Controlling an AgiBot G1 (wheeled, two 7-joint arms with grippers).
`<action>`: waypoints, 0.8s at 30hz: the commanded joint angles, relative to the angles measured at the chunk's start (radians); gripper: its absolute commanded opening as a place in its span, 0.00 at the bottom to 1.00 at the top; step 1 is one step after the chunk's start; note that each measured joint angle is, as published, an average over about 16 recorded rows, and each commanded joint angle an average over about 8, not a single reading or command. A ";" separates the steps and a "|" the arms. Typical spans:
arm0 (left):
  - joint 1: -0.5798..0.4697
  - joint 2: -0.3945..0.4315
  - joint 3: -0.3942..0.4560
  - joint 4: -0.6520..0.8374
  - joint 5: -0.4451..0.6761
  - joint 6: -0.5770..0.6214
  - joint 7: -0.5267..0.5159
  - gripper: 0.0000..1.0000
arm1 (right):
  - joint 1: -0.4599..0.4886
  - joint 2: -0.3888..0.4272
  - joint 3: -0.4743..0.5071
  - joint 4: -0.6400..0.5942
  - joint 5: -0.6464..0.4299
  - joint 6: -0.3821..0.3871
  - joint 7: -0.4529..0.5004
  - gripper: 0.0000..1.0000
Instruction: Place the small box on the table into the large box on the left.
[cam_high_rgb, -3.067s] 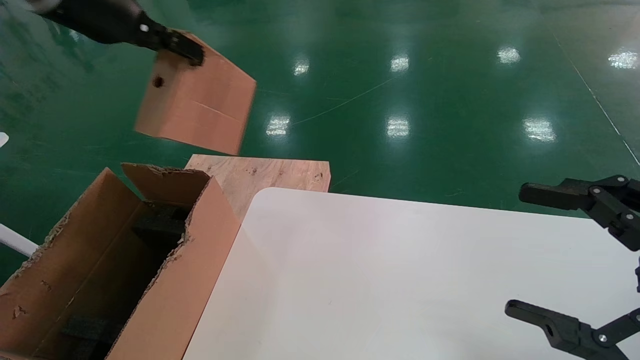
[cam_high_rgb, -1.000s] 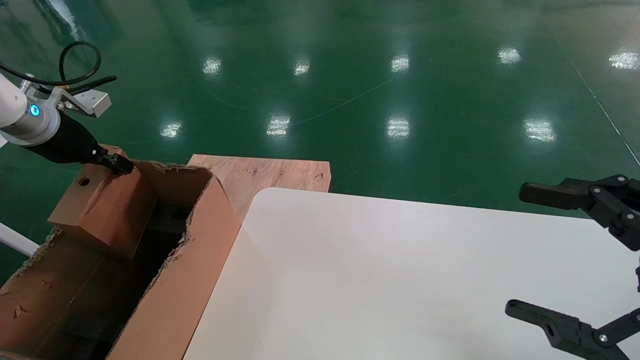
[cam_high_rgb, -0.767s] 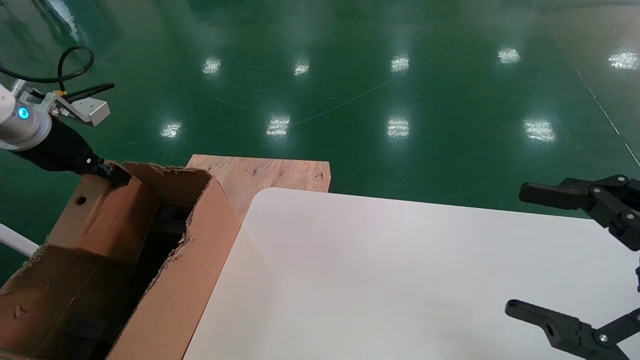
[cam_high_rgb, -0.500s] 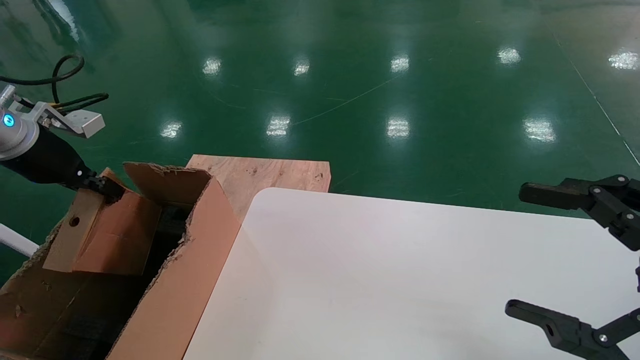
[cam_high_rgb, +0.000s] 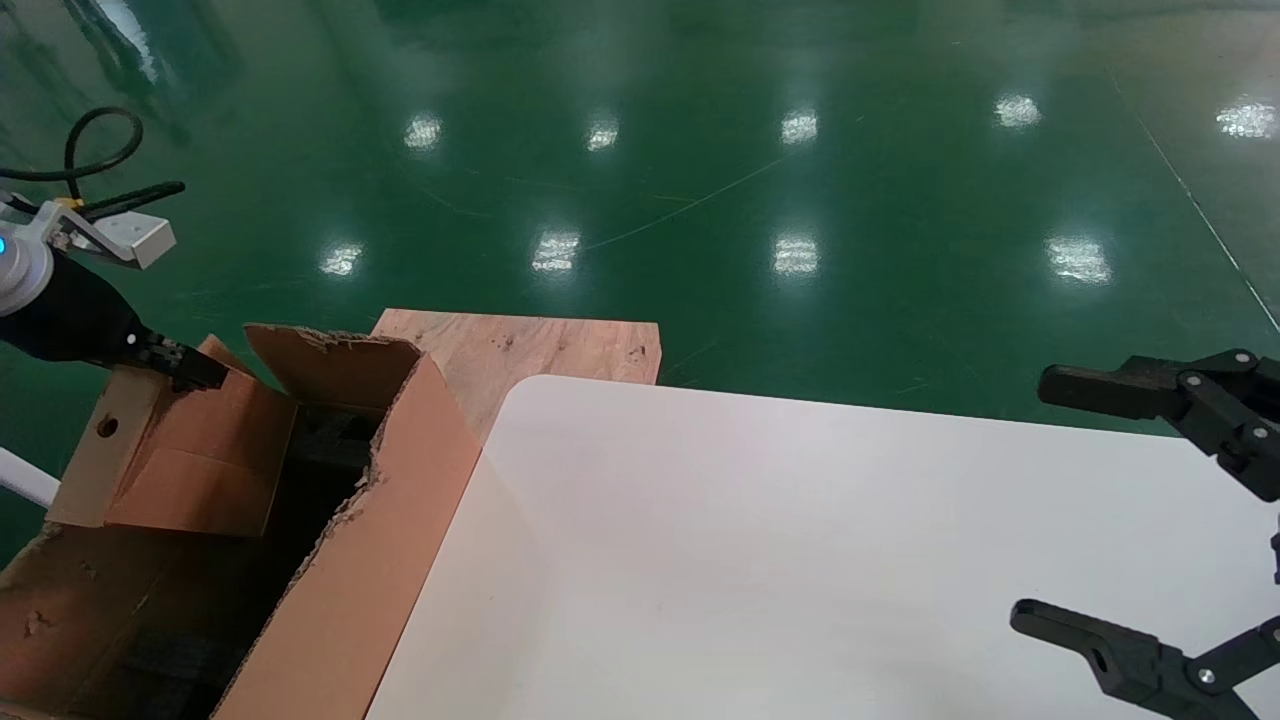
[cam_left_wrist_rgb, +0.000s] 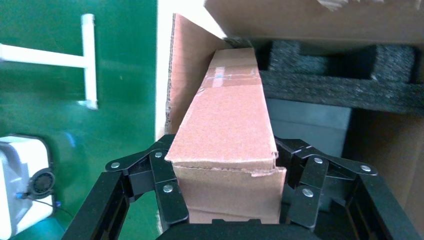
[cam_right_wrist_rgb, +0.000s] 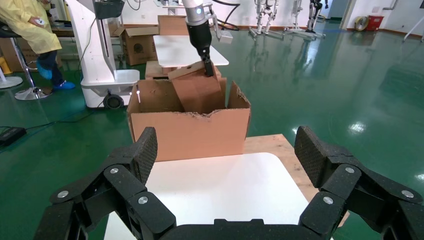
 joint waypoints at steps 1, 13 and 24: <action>-0.007 -0.003 0.003 0.001 0.005 -0.011 -0.003 0.00 | 0.000 0.000 0.000 0.000 0.000 0.000 0.000 1.00; -0.030 -0.010 0.007 -0.013 0.010 0.055 0.038 0.00 | 0.000 0.000 -0.001 0.000 0.000 0.000 0.000 1.00; 0.012 -0.018 0.007 -0.004 0.010 0.006 0.030 0.00 | 0.000 0.001 -0.001 0.000 0.001 0.001 -0.001 1.00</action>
